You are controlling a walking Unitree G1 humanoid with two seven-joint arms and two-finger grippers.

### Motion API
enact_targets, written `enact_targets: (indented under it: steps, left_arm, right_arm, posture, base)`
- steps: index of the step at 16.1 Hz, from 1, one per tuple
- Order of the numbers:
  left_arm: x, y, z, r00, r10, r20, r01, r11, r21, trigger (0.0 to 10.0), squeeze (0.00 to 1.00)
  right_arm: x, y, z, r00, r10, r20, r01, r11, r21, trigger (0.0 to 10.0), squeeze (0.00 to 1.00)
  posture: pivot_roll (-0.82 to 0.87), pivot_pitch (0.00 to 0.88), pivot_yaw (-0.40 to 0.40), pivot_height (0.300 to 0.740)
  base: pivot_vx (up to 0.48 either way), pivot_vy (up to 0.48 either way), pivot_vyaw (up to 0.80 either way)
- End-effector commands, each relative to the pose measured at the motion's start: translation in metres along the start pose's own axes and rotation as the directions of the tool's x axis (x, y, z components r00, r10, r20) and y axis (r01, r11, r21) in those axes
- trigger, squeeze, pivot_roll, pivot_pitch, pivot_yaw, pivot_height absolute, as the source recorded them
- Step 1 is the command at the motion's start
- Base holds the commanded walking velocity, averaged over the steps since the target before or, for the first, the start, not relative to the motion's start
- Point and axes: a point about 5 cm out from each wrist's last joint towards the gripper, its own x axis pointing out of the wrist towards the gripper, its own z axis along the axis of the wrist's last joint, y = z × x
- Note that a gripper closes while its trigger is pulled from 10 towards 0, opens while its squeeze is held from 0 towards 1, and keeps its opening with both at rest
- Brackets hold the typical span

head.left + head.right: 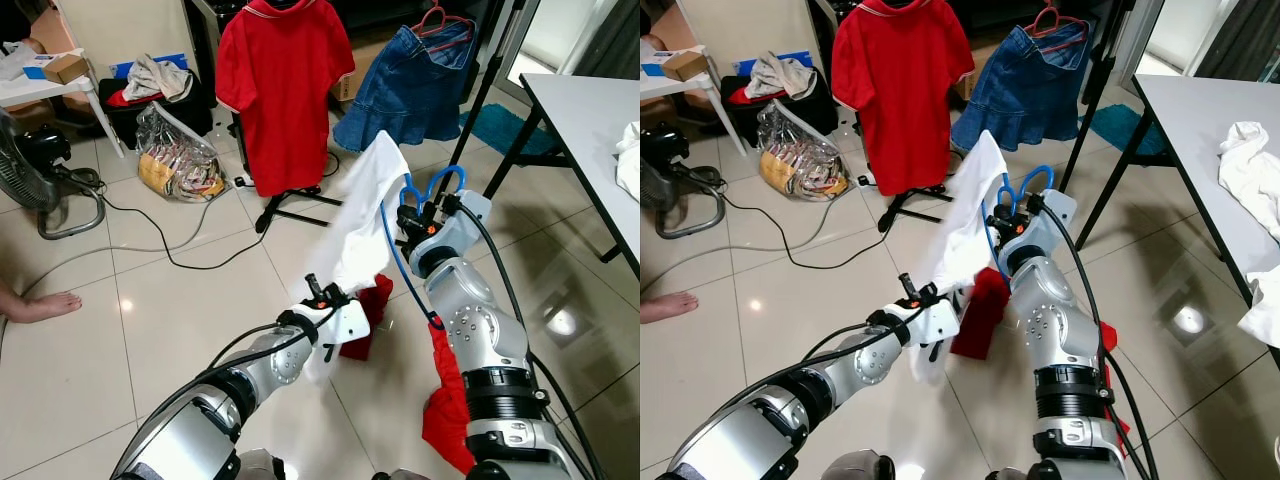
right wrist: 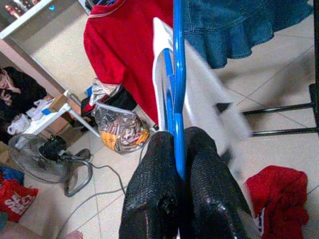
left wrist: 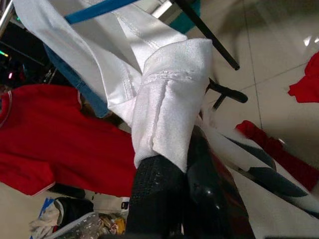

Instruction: Hang hanger

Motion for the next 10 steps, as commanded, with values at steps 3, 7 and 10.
enact_targets:
  steps: [3,7,10]
  left_arm:
    - [-0.002,-0.008,0.001,0.999,-0.054,0.009,0.053,0.998,0.040,10.0,0.00]
    - [-0.001,-0.012,0.002,0.996,-0.087,0.003,0.087,0.993,0.079,10.0,0.00]
    - [0.001,-0.013,0.004,0.993,-0.114,0.021,0.109,0.979,0.173,10.0,0.00]
  right_arm:
    - [0.003,0.014,0.011,0.998,0.029,0.047,-0.030,0.999,0.014,10.0,0.00]
    - [0.004,0.018,0.014,0.999,0.012,0.034,-0.014,0.999,0.052,10.0,0.00]
    - [0.003,0.021,0.013,1.000,0.010,0.029,-0.012,0.998,0.062,10.0,0.00]
  posture:
    - [0.07,0.023,0.038,0.740]
    - [0.07,0.024,0.037,0.740]
    - [0.07,0.024,0.037,0.740]
  base:
    - [0.000,0.000,0.00]
    - [0.000,0.000,0.00]
    - [0.000,0.000,0.00]
